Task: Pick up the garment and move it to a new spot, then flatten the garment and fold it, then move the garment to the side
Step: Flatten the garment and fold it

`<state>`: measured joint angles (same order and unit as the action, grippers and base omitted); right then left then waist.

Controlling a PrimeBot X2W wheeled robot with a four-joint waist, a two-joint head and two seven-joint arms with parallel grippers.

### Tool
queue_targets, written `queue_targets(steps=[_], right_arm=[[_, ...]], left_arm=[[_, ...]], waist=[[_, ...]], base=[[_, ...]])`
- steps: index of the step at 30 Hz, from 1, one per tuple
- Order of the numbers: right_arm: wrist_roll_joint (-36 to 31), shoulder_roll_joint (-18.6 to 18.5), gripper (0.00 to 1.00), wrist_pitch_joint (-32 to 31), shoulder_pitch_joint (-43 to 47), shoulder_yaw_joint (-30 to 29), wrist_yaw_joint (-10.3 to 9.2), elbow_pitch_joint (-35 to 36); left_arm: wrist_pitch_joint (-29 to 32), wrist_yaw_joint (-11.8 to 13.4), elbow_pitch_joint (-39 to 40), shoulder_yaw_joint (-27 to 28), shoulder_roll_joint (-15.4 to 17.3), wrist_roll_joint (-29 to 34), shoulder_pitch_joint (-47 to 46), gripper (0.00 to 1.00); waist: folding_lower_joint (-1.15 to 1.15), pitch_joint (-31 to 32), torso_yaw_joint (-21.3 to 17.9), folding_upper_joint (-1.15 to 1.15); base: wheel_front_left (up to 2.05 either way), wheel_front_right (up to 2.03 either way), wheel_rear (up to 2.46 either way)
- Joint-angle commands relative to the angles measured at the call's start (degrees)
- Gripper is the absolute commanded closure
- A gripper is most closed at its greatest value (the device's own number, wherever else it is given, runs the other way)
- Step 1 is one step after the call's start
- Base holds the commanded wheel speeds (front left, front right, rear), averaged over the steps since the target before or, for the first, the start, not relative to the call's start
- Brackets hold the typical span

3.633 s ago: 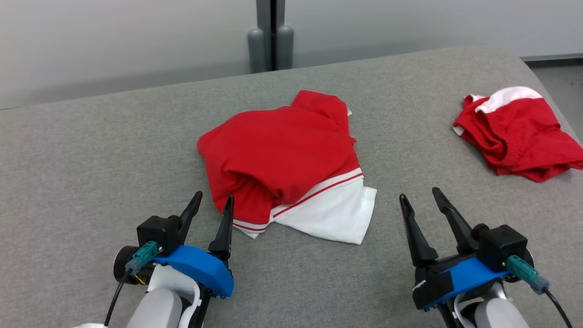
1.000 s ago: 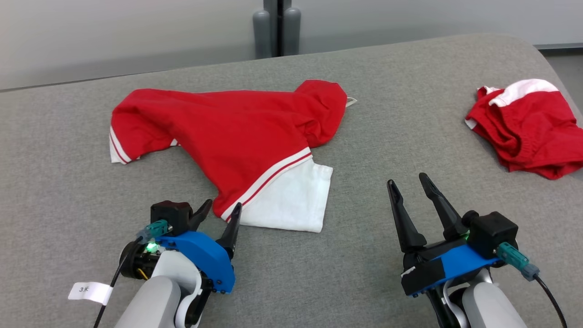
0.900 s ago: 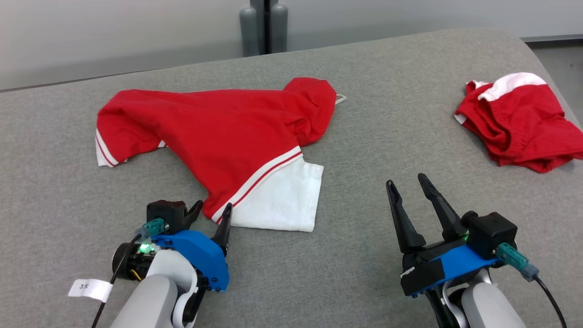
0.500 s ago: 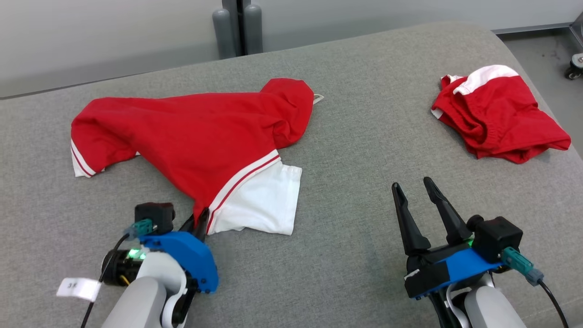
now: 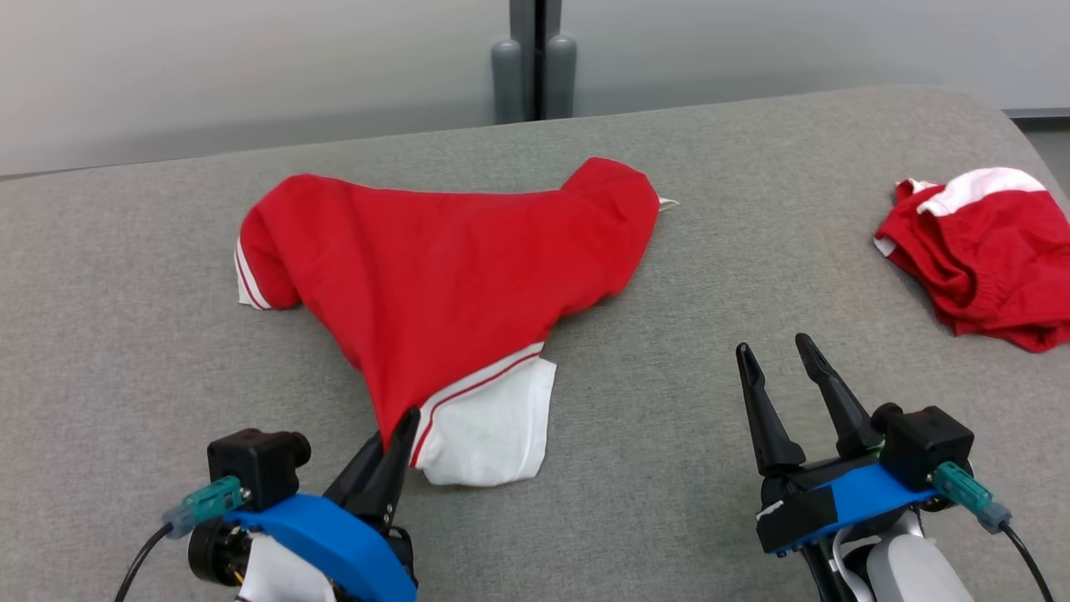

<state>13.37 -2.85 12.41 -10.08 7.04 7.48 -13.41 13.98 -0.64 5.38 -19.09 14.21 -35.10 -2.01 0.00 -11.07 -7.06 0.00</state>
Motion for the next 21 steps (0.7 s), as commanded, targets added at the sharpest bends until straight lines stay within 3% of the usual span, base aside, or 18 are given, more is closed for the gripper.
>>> queue_targets(steps=[1,6,9,15,21], right_arm=[[-0.16,-0.07,0.0,-0.17,0.37,-0.13,0.03,0.41],[-0.38,-0.07,0.0,-0.46,0.56,-0.1,0.03,0.7],[-0.28,-0.06,0.0,-0.55,0.68,0.1,0.03,0.85],[-0.03,-0.08,0.0,-0.79,-0.81,1.03,0.03,1.11],[-0.22,-0.07,0.0,-0.6,-1.77,1.23,0.03,1.31]], left_arm=[[1.77,0.65,3.4,-0.1,0.88,-0.76,1.69,1.0],[6.04,2.59,12.28,1.13,2.61,-3.54,6.38,1.0],[5.86,4.14,12.95,4.24,4.68,-3.1,6.88,1.0],[1.43,4.92,2.91,9.02,6.4,-0.92,0.47,1.0],[-6.02,5.8,-11.45,11.62,5.63,1.7,-7.34,1.0]], waist=[[0.0,-0.07,0.84,0.0],[0.0,0.14,1.66,0.0],[0.0,-0.04,1.69,0.0],[0.0,-1.41,0.27,0.0],[0.0,-3.37,-2.01,0.0]], base=[[0.0,0.0,0.0],[0.0,0.0,0.0],[0.0,0.0,0.0],[0.0,0.0,0.0],[0.0,0.0,0.0]])
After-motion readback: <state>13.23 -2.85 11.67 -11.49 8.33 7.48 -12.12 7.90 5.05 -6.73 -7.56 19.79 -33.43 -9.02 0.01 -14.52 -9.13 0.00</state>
